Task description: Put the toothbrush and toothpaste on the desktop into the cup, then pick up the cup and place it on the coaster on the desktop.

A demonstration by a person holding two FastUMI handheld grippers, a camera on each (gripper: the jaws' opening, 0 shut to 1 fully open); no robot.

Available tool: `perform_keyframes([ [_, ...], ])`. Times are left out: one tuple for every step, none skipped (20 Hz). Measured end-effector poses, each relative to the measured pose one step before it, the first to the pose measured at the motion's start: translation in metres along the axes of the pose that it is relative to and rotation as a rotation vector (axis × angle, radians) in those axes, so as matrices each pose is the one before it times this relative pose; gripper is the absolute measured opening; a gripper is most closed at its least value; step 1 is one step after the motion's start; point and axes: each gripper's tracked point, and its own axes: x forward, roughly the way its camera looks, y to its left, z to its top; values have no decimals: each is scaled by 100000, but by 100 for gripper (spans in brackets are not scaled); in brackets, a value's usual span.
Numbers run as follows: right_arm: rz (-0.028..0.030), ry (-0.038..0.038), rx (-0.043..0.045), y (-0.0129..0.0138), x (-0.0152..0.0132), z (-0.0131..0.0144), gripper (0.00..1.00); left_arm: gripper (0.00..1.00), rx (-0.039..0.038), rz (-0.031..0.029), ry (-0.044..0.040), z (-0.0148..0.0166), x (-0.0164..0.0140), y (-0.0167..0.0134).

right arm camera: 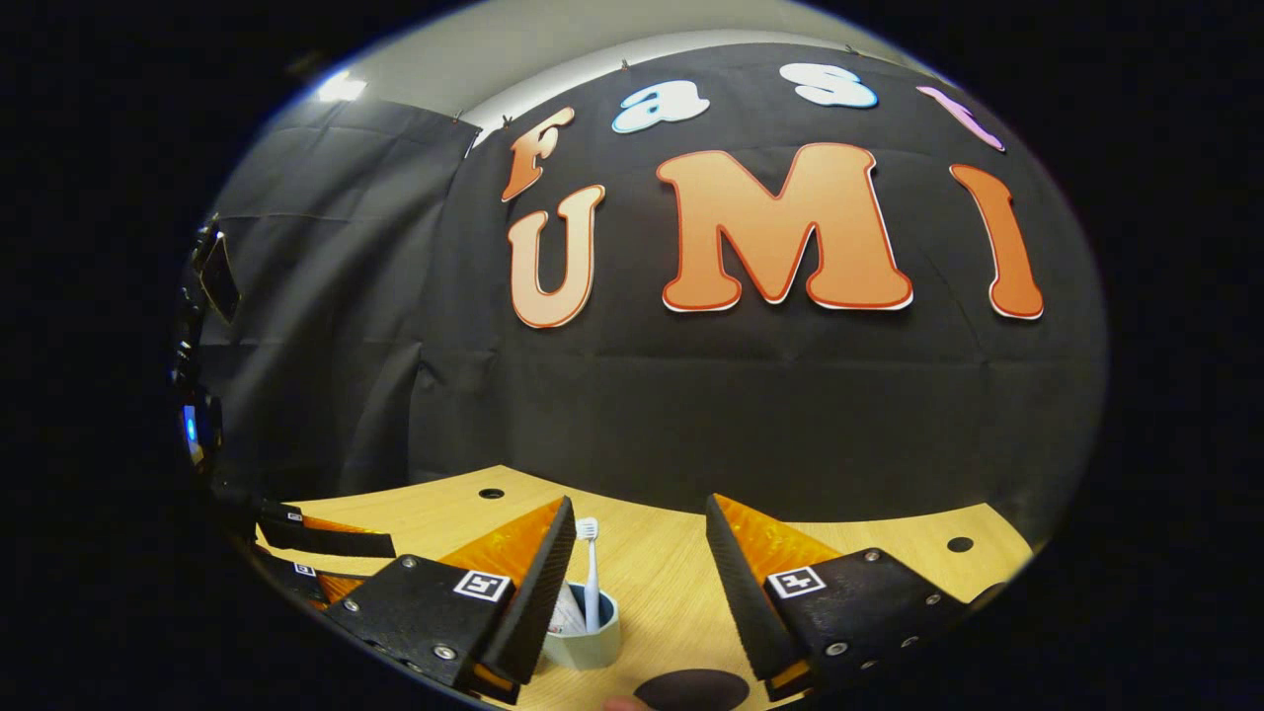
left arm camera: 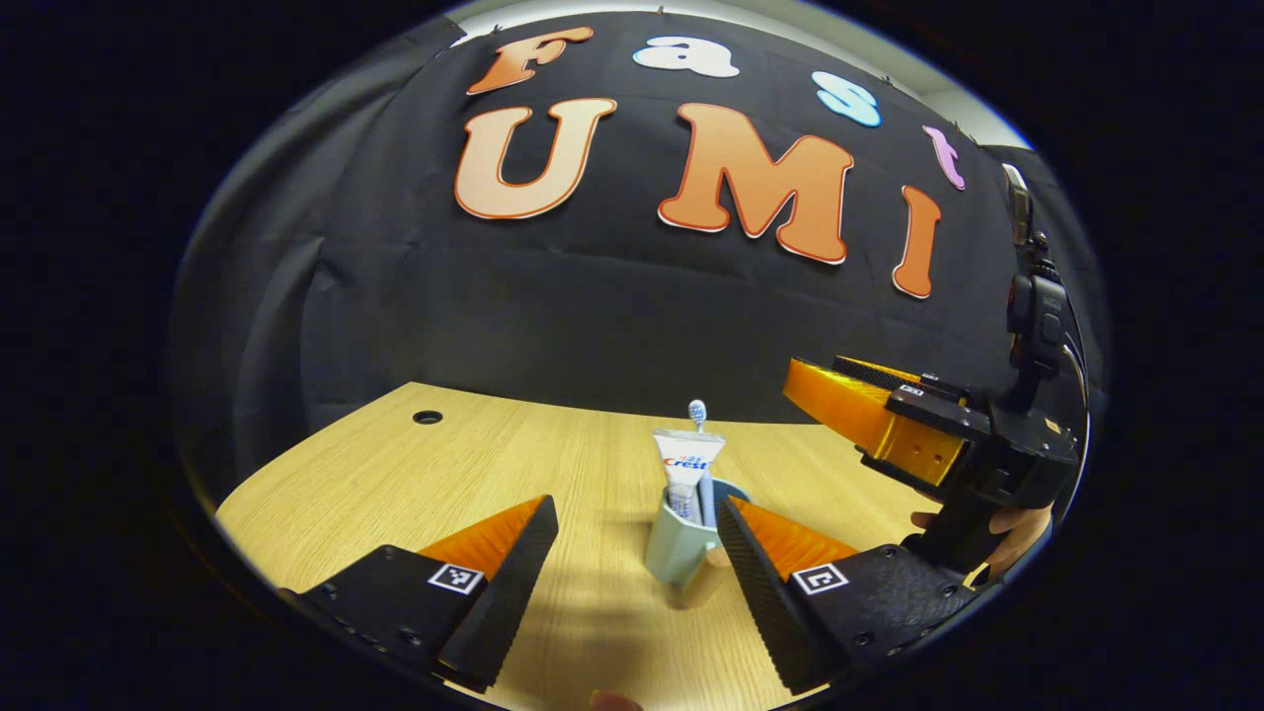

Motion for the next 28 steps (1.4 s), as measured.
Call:
perform_keyframes([
  [-1783, -649, -796, -556, -537, 382, 83, 97, 144, -1963, 992, -233, 303, -830],
  [-493, -1366, -257, -280, -609, 678, 88, 97, 136, -1772, 3757, -521, 448, -731],
  [-91, -1067, -38, -64, -390, 378, 90, 97, 364, -1166, 2888, -304, 404, -468],
  [146, -658, -155, -66, -417, 394, 93, 97, 669, -321, 3518, -372, 686, -353],
  [12, -314, -599, -180, -463, 370, 94, 97, 368, 245, 2854, 41, 494, -203],
  [-347, -82, -1075, -258, -344, 250, 95, 97, -623, -246, 2099, -545, 423, -185],
  [-695, 97, -1192, -362, -534, 234, 95, 98, -1192, -922, 2585, -448, 518, -402],
  [-310, -452, -764, -281, -553, 285, 95, 97, -827, -195, 2995, -297, 286, -170],
  [122, -713, -235, -133, -410, 274, 96, 97, 165, 669, 3373, -17, 217, 66],
  [487, -365, -25, -48, -417, 27, 96, 97, 433, 1186, 3819, -135, 205, 232],
  [1075, -832, 173, -4, -373, 129, 96, 97, 782, -205, 3001, -147, 517, -106],
  [838, -489, 62, -48, -215, 22, 96, 97, 1099, -1402, 3645, -231, 564, -257],
  [735, 101, -349, -77, -135, -181, 100, 97, 694, -196, 4145, -417, 570, 68],
  [117, 343, -856, -245, -181, -255, 96, 97, 740, -374, 4357, -284, 637, -22],
  [97, -7, -801, -304, -234, -59, 100, 97, 390, -1113, 4782, -496, 677, -168],
  [96, -103, -598, -269, -254, 29, 96, 97, 307, -401, 5205, -469, 769, -172],
  [-471, -380, 267, -430, -195, -48, 96, 96, 1454, -279, 4660, -544, 710, 15],
  [-1001, 20, 1004, -545, -145, -129, 96, 96, 1119, 1044, 3620, -385, 723, 63],
  [-884, 80, 1192, -580, -150, -146, 96, 100, 1262, 656, 4125, -176, 531, -223],
  [-25, 250, 890, -323, -132, -161, 96, 96, 462, 1230, 4031, -274, 121, -61],
  [-514, 622, 274, -472, -203, -266, 96, 96, 967, 876, 3291, 25, 134, -213],
  [-905, 506, -269, -635, -237, -221, 96, 96, 645, 820, 2357, 156, 178, 27],
  [-1203, 678, -439, -642, -190, -218, 96, 96, 630, 602, 2653, -24, 132, 82],
  [-956, 292, 133, -531, -279, -141, 96, 95, 329, 567, 2046, 393, 24, 187],
  [-84, 331, 274, -210, -320, -66, 96, 94, 780, 615, 2403, 343, 1, 240],
  [-74, -17, 130, -197, -294, -8, 96, 90, 739, 9, 1615, 88, 171, 31],
  [-256, -154, -13, -228, -225, 67, 96, 92, 231, -775, 1602, -294, 135, -164],
  [-557, 104, -10, -242, -272, -74, 96, 78, 140, 307, 2209, -306, 36, 10],
])
